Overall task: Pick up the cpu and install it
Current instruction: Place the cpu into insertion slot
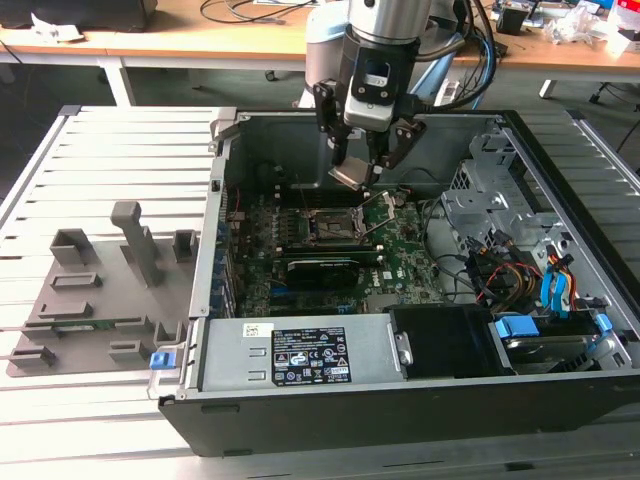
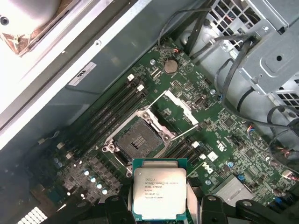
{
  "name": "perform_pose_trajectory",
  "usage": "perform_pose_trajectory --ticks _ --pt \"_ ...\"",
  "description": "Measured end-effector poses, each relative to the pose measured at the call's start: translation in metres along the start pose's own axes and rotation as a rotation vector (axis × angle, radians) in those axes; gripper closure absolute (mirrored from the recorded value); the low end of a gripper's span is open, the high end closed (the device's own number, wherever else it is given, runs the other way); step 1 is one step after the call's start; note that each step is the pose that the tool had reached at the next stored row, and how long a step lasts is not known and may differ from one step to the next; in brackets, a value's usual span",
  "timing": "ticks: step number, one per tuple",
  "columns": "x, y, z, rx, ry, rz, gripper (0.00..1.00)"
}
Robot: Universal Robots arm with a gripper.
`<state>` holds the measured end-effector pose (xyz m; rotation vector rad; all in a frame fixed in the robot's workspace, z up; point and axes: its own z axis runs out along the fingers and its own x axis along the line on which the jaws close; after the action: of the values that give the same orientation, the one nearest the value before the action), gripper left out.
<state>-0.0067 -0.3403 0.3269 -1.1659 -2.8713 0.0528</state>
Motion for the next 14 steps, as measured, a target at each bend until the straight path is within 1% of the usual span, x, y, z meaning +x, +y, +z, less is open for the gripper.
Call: perform_pose_trajectory --ticks 5,14 --pt "0.0000 0.0000 0.0001 -0.0011 0.0022 0.047 0.45" --pt "0.0000 0.0000 0.0003 -0.0024 0.0046 0.100 0.45"
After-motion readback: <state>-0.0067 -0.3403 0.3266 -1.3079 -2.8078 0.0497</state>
